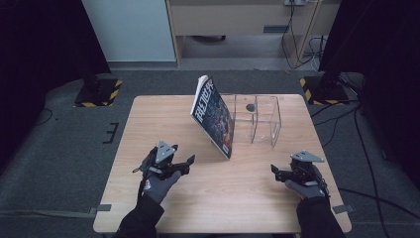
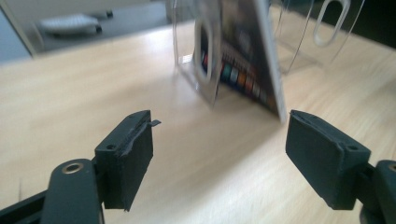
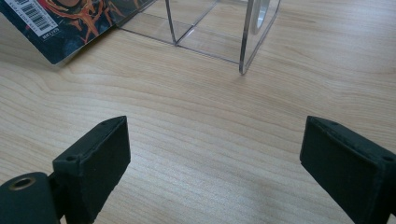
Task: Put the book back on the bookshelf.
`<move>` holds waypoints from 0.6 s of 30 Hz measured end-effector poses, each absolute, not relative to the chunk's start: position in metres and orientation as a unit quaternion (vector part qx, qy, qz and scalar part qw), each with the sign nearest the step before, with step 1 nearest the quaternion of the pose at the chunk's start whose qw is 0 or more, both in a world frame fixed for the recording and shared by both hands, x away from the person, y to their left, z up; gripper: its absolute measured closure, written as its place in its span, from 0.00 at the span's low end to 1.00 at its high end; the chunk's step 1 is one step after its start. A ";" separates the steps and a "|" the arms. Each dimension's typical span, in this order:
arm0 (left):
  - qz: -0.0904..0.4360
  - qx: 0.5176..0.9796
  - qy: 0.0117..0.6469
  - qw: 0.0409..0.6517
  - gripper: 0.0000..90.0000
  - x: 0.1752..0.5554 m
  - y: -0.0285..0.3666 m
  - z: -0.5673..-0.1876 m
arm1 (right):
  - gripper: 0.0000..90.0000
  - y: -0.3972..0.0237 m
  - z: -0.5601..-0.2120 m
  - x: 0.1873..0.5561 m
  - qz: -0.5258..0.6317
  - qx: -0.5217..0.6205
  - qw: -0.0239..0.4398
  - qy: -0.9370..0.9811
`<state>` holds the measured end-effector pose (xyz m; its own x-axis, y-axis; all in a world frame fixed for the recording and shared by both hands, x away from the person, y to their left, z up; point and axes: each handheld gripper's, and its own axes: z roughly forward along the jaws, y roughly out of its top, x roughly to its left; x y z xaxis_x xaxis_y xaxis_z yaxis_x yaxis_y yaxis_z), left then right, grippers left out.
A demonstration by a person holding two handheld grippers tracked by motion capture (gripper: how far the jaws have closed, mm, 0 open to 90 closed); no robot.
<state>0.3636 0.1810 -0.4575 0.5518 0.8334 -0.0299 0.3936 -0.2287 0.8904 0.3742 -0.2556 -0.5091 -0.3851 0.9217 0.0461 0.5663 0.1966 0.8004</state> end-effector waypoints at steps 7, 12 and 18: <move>0.206 0.770 0.433 0.421 0.22 0.360 0.207 -0.487 | 0.10 -0.256 -0.510 0.374 0.380 0.507 0.228 0.739; 0.191 0.777 0.445 0.402 0.21 0.367 0.231 -0.502 | 0.10 -0.259 -0.512 0.375 0.375 0.506 0.232 0.741; 0.187 0.776 0.481 0.364 0.20 0.373 0.257 -0.516 | 0.09 -0.263 -0.513 0.377 0.367 0.514 0.232 0.740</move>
<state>0.3733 0.2571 -0.5161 0.4675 0.8821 -0.0587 0.6094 -0.2734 0.7443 0.3766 -0.2628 -0.5133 -0.3644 0.9306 0.0339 0.5898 0.2025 0.7818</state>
